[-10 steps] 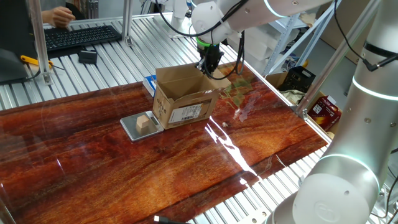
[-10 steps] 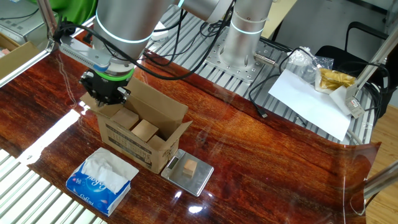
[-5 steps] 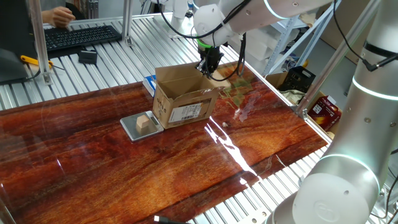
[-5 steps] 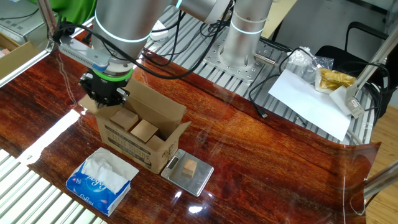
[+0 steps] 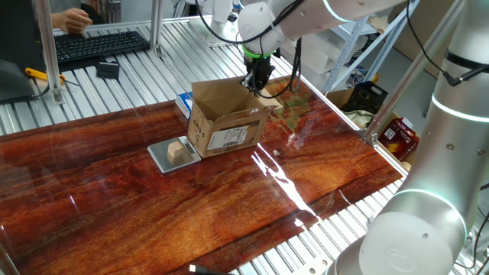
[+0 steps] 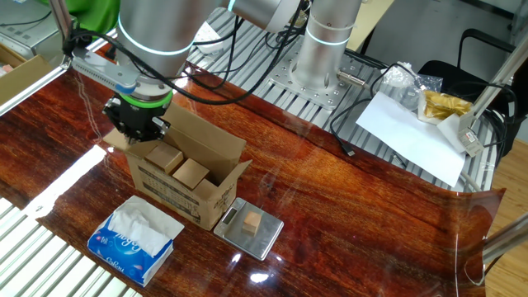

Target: Open a box

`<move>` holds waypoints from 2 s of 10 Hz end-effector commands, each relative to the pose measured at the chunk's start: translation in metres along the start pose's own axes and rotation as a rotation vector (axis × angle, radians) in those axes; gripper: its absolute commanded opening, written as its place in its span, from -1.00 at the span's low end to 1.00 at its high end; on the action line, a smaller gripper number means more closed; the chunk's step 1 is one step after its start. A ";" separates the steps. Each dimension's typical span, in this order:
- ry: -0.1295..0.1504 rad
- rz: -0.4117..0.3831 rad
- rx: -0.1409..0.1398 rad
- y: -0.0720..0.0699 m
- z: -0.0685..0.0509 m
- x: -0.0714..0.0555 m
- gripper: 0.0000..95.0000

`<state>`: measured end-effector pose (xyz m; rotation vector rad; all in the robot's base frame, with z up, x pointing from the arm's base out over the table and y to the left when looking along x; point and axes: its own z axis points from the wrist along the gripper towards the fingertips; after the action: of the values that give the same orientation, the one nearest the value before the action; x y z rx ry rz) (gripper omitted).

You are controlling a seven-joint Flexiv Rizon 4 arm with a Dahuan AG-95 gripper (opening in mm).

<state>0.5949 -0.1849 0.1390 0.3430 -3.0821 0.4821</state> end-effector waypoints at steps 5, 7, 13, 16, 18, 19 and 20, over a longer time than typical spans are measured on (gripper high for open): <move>0.066 0.082 -0.124 -0.003 -0.006 0.002 -1.00; 0.086 0.132 -0.198 -0.003 -0.008 0.003 -1.00; 0.109 0.236 -0.283 0.012 -0.027 0.014 -1.00; 0.135 0.287 -0.299 0.025 -0.041 0.019 -1.00; 0.142 0.332 -0.321 0.034 -0.049 0.022 -1.00; 0.145 0.353 -0.326 0.039 -0.055 0.024 -1.00; 0.147 0.373 -0.341 0.042 -0.057 0.025 -1.00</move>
<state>0.5599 -0.1339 0.1809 -0.2588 -3.0084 -0.0205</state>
